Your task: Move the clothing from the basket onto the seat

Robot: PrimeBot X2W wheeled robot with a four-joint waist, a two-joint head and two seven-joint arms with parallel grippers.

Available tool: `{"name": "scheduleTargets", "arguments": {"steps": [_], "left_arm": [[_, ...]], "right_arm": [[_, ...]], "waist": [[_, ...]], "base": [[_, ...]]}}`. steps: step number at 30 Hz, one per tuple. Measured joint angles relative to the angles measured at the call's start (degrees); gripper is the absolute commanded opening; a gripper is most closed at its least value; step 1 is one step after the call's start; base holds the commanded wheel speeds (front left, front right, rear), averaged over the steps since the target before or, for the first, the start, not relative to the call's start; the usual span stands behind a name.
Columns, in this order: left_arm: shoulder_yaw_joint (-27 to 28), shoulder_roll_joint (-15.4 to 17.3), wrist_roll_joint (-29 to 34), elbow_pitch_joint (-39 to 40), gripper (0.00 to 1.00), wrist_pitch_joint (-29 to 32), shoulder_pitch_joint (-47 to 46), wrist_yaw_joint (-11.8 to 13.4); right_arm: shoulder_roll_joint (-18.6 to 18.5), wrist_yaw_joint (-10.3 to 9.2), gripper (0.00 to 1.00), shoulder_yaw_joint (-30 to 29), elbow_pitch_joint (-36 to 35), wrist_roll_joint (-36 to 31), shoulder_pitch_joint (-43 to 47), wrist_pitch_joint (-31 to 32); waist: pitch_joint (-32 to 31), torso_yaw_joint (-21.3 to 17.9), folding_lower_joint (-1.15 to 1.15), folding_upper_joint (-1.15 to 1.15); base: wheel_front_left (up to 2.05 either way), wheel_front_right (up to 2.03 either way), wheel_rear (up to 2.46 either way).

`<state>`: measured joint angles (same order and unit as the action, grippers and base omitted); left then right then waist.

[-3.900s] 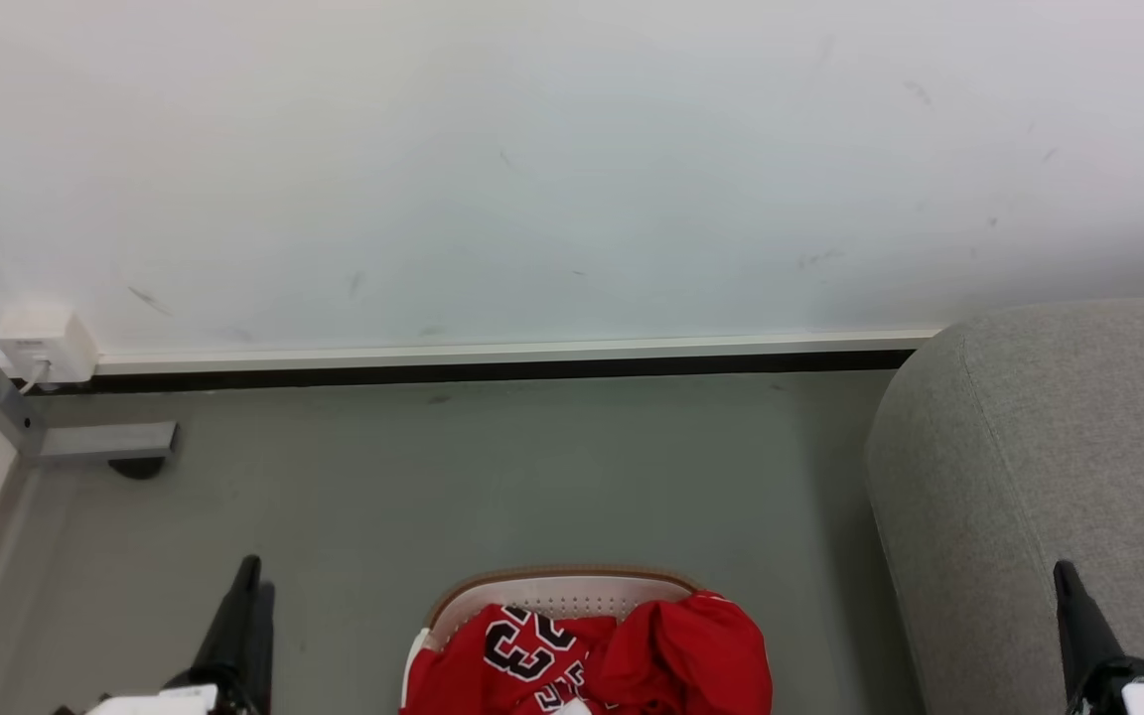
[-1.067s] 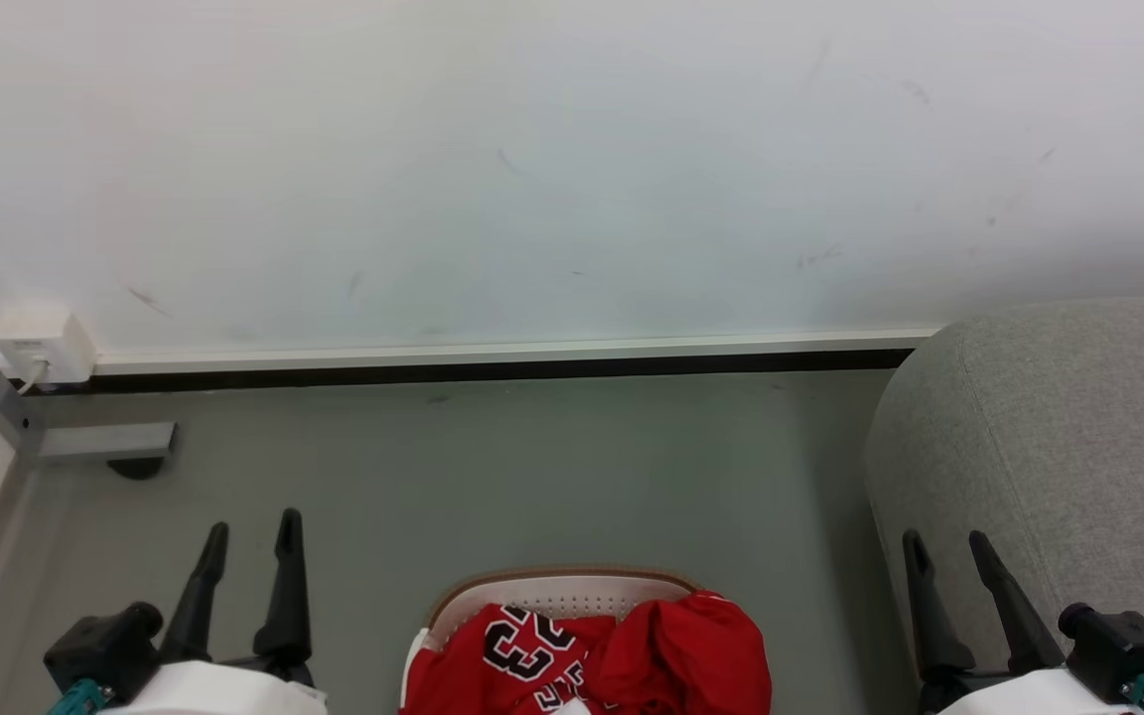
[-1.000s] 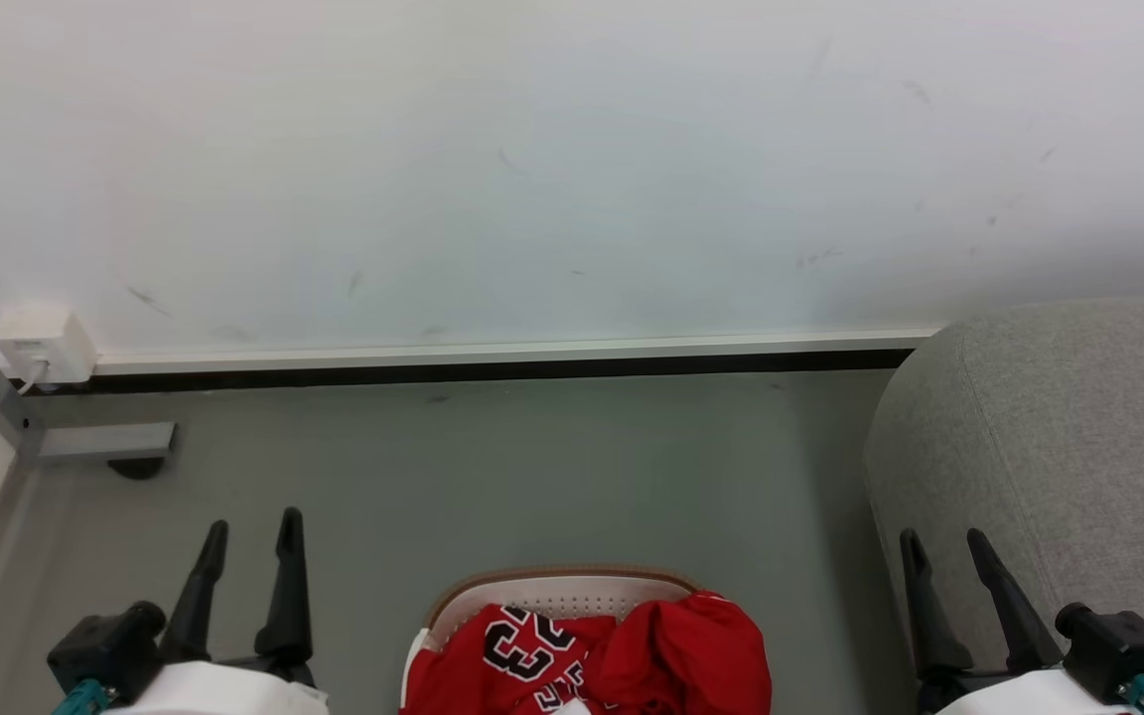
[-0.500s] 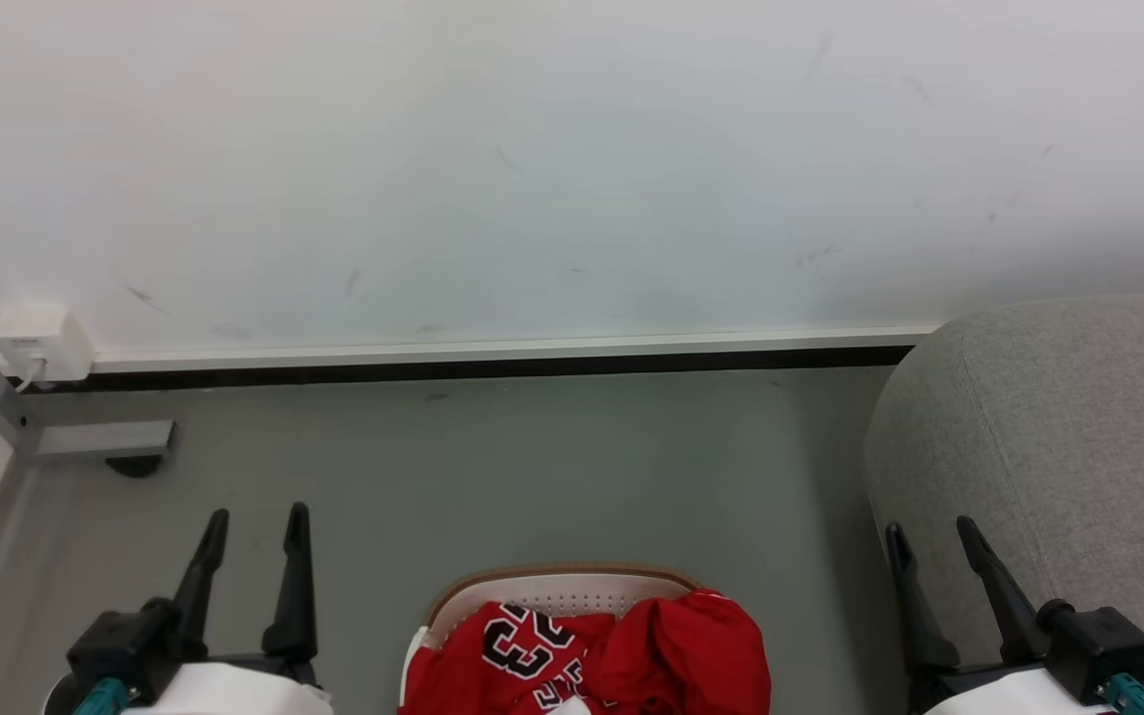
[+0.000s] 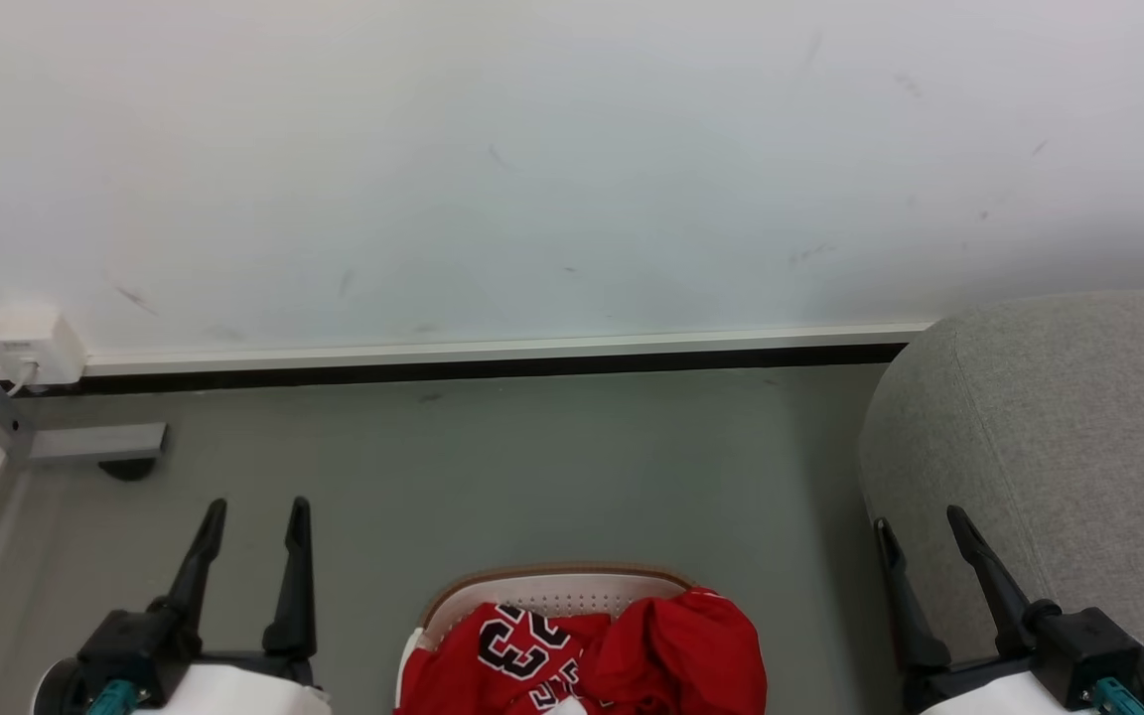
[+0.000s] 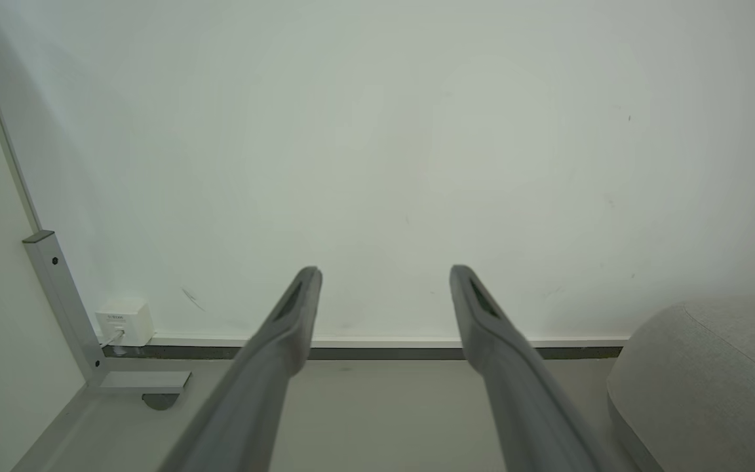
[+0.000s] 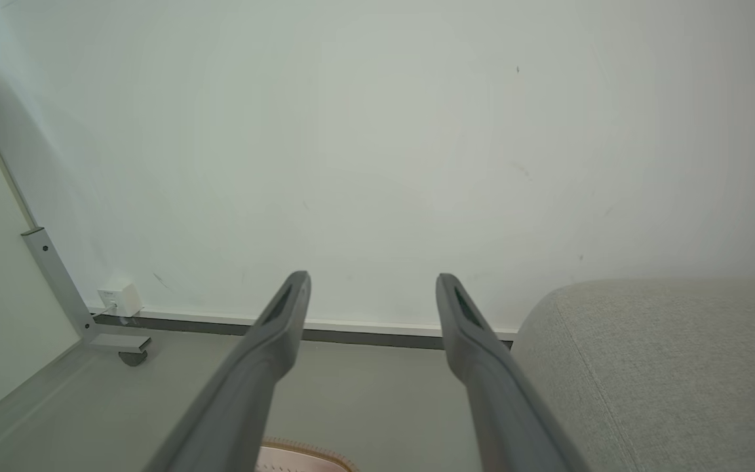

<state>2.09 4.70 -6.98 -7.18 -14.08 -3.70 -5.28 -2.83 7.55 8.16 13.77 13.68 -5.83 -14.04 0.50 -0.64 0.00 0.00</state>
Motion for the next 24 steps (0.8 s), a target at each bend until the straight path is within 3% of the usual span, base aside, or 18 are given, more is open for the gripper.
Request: {"name": "scheduleTargets", "arguments": {"steps": [10,24], "left_arm": [[0.1,-0.3,3.9,0.2,1.00,-1.0,-0.1,-0.3],[1.1,-0.8,3.5,0.0,1.00,-1.0,-0.5,-1.0]], "right_arm": [[0.0,0.00,1.00,0.2,-0.5,-3.2,0.0,-1.0],[0.0,0.00,1.00,0.3,-0.6,-3.1,-0.1,-1.1]], "waist": [[0.0,0.1,0.00,0.00],[0.1,0.2,0.00,0.00]], "base": [[0.00,0.00,0.00],[0.00,0.00,0.00]]}}
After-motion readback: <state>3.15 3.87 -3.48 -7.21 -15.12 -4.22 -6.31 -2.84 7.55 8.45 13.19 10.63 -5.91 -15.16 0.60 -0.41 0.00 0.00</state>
